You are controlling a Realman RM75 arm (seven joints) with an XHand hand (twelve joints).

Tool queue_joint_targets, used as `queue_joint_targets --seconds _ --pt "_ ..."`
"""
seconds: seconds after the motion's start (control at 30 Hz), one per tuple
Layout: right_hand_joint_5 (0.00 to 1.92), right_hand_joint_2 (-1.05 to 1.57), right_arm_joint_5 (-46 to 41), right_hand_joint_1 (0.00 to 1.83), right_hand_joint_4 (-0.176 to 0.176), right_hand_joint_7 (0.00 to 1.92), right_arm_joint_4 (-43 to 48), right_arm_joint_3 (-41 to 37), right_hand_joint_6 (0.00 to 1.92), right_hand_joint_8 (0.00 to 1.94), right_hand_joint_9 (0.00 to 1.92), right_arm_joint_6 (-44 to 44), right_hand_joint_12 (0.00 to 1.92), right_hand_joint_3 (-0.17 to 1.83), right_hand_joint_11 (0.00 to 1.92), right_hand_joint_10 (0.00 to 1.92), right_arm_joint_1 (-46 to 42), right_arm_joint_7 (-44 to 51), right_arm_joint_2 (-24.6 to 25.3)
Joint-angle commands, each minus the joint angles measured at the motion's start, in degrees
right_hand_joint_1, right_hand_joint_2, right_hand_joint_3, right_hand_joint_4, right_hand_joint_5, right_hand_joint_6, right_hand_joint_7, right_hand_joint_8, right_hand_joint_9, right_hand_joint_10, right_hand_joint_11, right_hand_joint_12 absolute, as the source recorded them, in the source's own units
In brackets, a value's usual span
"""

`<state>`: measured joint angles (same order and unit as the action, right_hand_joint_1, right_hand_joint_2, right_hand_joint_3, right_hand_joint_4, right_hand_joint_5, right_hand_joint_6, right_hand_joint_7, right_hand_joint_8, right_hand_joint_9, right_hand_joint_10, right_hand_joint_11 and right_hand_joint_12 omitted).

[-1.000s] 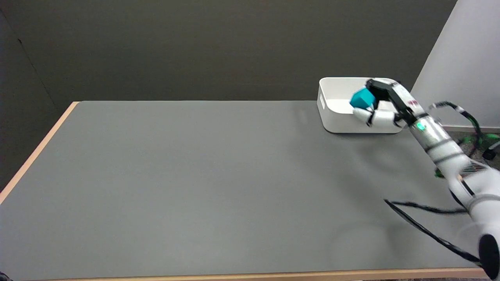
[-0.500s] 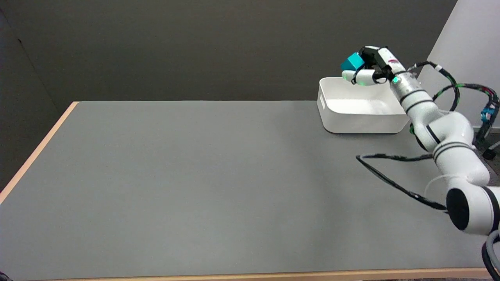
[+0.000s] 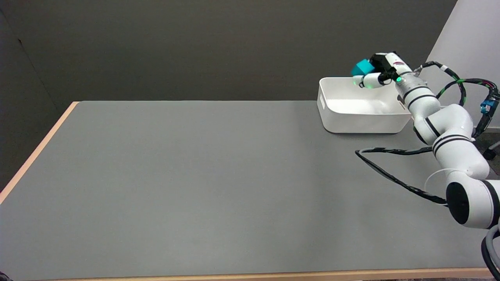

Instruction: Place blue wooden cube into white box.

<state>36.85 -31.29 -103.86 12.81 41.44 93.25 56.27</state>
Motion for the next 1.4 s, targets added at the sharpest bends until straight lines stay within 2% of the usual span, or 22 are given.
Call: queue_joint_targets --seconds 0.03,0.07,0.13,0.17,0.2,0.27,0.37,0.57,0.63,0.77,0.83,0.9,0.97,1.07,1.13,1.2,1.27,1.33,1.4 --pt "0.48 0.91 -8.1 1.07 -0.016 0.72 -4.0 1.8 1.34 1.27 0.7 -10.3 1.92 0.61 0.13 1.68 -9.2 2.1 -2.0" --pt "0.44 0.67 -9.2 1.03 0.026 0.66 -4.5 1.9 1.07 0.99 0.67 -10.7 1.85 0.94 0.19 1.47 -10.2 2.1 -2.1" --pt "0.32 0.62 -11.1 0.93 0.036 0.45 -5.3 1.9 0.63 0.54 0.42 -10.8 1.56 0.98 0.39 1.0 -12.3 2.1 -2.2" --pt "0.25 0.6 -12.2 0.84 0.032 0.34 -5.5 1.9 0.52 0.45 0.3 -10.8 1.47 0.97 0.29 0.88 -13.2 2.1 -2.2" --pt "0.18 0.57 -13.8 0.75 0.027 0.24 -6.1 2.1 0.42 0.36 0.19 -10.7 1.39 0.96 0.21 0.76 -14.3 2.1 -2.3" --pt "0.09 0.54 -16.3 0.65 0.018 0.09 -7.6 2.7 0.35 0.25 0.03 -10.3 1.33 0.93 0.11 0.66 -16.2 2.1 -2.3" --pt "0.04 0.53 -20.4 0.55 0.009 0.01 -12.0 3.7 0.29 0.16 0.0 -10.1 1.28 0.88 0.06 0.53 -18.9 2.1 -2.3" --pt "0.0 0.52 -26.7 0.47 -0.001 0.0 -24.6 4.5 0.22 0.04 0.0 -7.5 1.23 0.83 0.0 0.35 -25.8 2.1 -1.8" --pt "0.0 0.52 -31.3 0.45 -0.002 0.0 -28.8 5.0 0.2 0.02 0.0 -4.5 1.18 0.83 0.0 0.3 -28.2 2.1 -1.8" --pt "0.01 0.51 -45.5 0.42 0.004 0.0 -43.7 8.0 0.09 0.0 0.0 4.0 0.96 0.89 0.0 0.14 -33.5 2.4 -2.5" --pt "0.0 0.5 -47.3 0.42 0.028 0.0 -49.9 8.8 0.16 0.01 0.0 6.3 0.96 0.89 0.0 0.19 -34.9 2.5 -3.0" --pt "0.03 0.57 -47.0 0.42 0.055 0.02 -56.9 9.1 0.16 0.07 0.0 7.5 0.88 0.97 0.0 0.24 -36.1 2.5 -3.0" --pt "0.02 0.55 -46.7 0.36 0.058 0.01 -61.1 9.0 0.22 0.15 0.0 7.0 0.91 0.96 0.0 0.31 -37.6 2.6 -2.6" --pt "0.04 0.55 -47.4 0.23 0.057 0.03 -67.9 8.1 0.27 0.16 0.01 5.7 0.89 0.96 0.0 0.32 -43.2 2.6 -1.5" --pt "0.05 0.61 -50.0 0.17 0.05 0.02 -71.4 6.1 0.3 0.19 0.01 6.4 0.76 0.97 0.0 0.29 -48.6 2.6 0.6" --pt "0.07 0.75 -52.3 0.12 0.036 0.0 -72.8 4.7 0.31 0.16 0.0 8.9 0.52 0.91 0.0 0.26 -53.5 2.6 3.0" --pt "0.09 0.82 -54.5 0.16 0.018 0.0 -71.0 3.4 0.34 0.1 0.0 16.5 0.32 0.96 0.0 0.18 -58.5 1.6 6.2" --pt "0.13 0.83 -57.8 0.24 -0.012 0.0 -66.8 2.9 0.42 0.15 0.0 25.4 0.26 1.0 0.0 0.16 -61.8 -2.4 8.8" --pt "0.13 0.76 -60.9 0.66 -0.038 0.08 -61.6 2.7 0.55 0.11 0.05 33.3 0.23 1.09 0.0 0.09 -63.9 -10.0 10.5"
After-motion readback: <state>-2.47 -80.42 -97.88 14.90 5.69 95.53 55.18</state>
